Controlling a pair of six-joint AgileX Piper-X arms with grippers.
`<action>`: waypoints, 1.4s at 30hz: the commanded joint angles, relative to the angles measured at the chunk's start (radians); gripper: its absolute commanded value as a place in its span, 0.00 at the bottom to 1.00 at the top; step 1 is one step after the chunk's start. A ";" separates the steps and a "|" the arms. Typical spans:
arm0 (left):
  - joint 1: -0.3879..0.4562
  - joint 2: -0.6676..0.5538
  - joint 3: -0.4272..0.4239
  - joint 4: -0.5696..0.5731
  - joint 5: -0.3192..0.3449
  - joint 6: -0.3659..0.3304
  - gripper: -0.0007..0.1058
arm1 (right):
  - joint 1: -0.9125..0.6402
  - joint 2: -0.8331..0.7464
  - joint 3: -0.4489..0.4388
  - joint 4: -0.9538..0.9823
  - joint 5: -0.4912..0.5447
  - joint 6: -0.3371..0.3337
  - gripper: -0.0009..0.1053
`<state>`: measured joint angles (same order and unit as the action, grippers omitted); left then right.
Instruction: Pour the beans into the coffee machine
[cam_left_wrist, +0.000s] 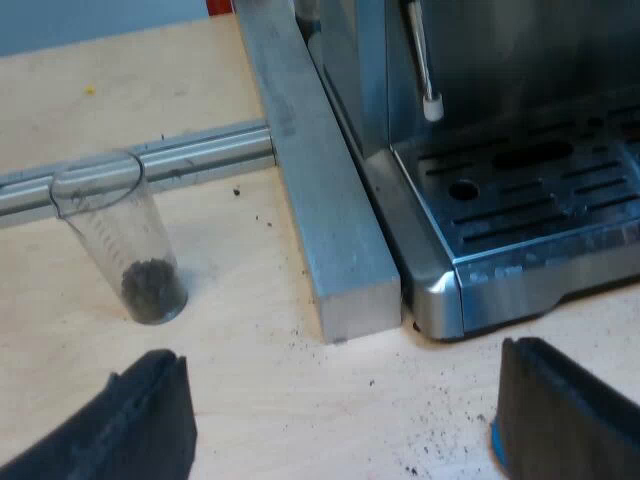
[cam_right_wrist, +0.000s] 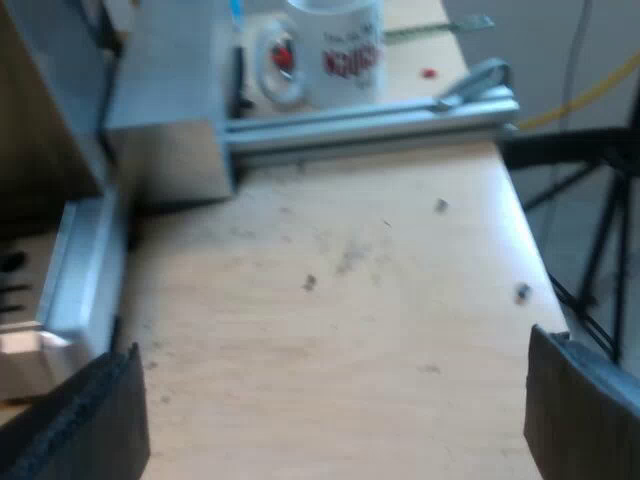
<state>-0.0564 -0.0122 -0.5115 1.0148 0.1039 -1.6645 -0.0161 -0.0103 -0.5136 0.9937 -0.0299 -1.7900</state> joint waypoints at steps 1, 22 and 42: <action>-0.004 -0.090 -0.016 0.022 -0.024 -0.016 0.62 | 0.040 -0.002 -0.035 -0.010 -0.036 -0.015 0.74; -0.004 0.159 -0.138 -0.132 -0.038 -0.202 0.74 | 0.505 0.432 -0.275 -0.211 -0.298 -0.127 0.74; 0.275 0.331 -0.077 -0.300 -0.111 -0.134 0.74 | 0.993 0.811 -0.275 -0.615 -0.102 -0.088 0.74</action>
<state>0.2109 0.3205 -0.5891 0.7246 -0.0205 -1.8046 0.9736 0.7968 -0.7796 0.4071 -0.1364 -1.8775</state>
